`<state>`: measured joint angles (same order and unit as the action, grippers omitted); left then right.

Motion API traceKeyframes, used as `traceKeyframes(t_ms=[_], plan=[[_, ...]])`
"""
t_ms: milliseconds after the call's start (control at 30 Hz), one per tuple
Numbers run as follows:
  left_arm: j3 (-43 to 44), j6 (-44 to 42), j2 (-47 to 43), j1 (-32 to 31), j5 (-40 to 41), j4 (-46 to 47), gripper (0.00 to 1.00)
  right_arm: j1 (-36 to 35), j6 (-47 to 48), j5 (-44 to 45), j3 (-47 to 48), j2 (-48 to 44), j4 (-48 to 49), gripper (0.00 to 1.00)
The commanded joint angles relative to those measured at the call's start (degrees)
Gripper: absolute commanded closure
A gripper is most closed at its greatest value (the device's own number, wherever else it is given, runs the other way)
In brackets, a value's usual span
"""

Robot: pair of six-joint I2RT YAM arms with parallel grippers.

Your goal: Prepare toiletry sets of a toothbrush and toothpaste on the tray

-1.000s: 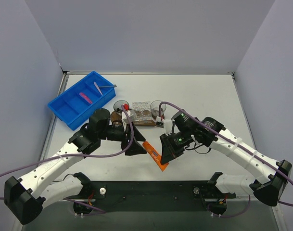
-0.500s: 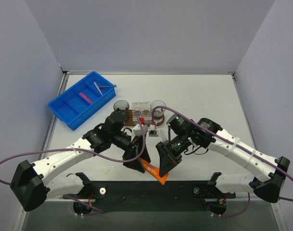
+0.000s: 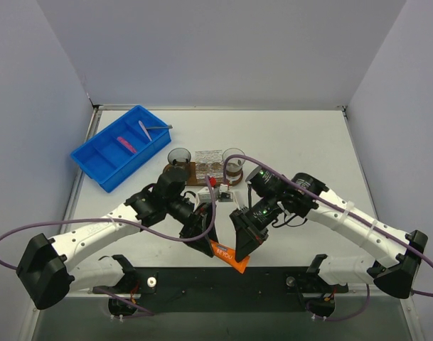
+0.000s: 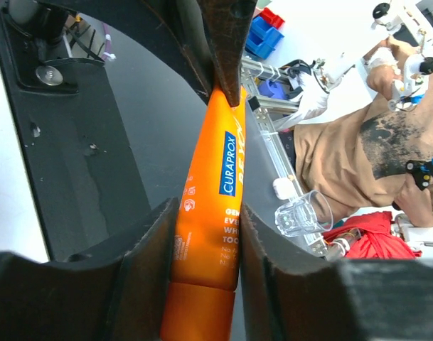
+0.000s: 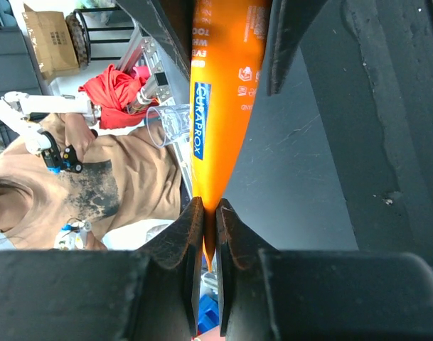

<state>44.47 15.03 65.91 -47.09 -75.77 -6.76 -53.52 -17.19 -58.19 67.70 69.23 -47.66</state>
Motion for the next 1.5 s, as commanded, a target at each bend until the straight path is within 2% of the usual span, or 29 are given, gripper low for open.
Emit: traceKeyframes(t_ms=[0,67,200,233,333,367,467,500,633,667,800,900,1067,1467], plan=[[0.0,1.0,0.4,-0.8,-2.5,3.6,0.61,-0.2,1.0,-1.9,0.6,-0.1,-0.3,1.0],[-0.3,1.3,0.5,-1.0,-2.4,3.8,0.72,-0.1,1.2,-0.8,0.6,-0.2,-0.2,1.0],[-0.4,1.4,0.4,-1.1,-2.0,4.0,0.83,2.4,2.6,4.7,0.9,-2.2,0.6,1.0],[-0.4,1.3,0.4,-1.2,-1.8,4.0,0.85,3.7,2.1,4.8,0.6,-3.2,1.2,0.96],[-0.3,1.4,0.1,-1.1,-0.6,4.0,0.89,8.9,-0.8,4.2,-2.0,-5.9,6.4,0.79],[-0.3,1.6,-0.1,-1.1,-0.1,4.0,0.91,9.7,-1.7,5.2,-3.6,-6.8,9.3,0.66],[-0.5,2.7,-1.3,-0.5,5.3,5.4,0.95,11.7,-4.7,8.5,-5.6,-9.4,14.5,0.48],[-0.8,3.6,-2.4,-0.4,7.4,6.0,0.95,12.6,-5.4,9.2,-7.0,-10.1,15.9,0.46],[-3.5,7.6,-6.3,1.6,17.6,13.0,0.96,15.1,-10.0,13.0,-10.1,-14.4,23.0,0.43],[-4.6,8.6,-7.3,1.8,22.7,14.5,0.96,15.5,-10.8,13.6,-10.9,-15.3,26.1,0.43],[-7.1,10.7,-12.6,4.2,28.8,18.9,0.96,17.7,-16.3,15.1,-15.8,-19.5,35.8,0.38],[-8.2,12.5,-14.0,5.1,29.9,22.1,0.96,19.6,-19.5,12.7,-19.8,-20.5,44.5,0.36],[-8.7,13.5,-15.2,7.4,30.3,23.3,0.96,20.0,-23.0,10.1,-21.4,-19.4,52.0,0.38],[-9.7,14.8,-16.4,9.5,30.6,25.5,0.96,20.3,-24.2,7.8,-23.3,-21.4,55.3,0.54]])
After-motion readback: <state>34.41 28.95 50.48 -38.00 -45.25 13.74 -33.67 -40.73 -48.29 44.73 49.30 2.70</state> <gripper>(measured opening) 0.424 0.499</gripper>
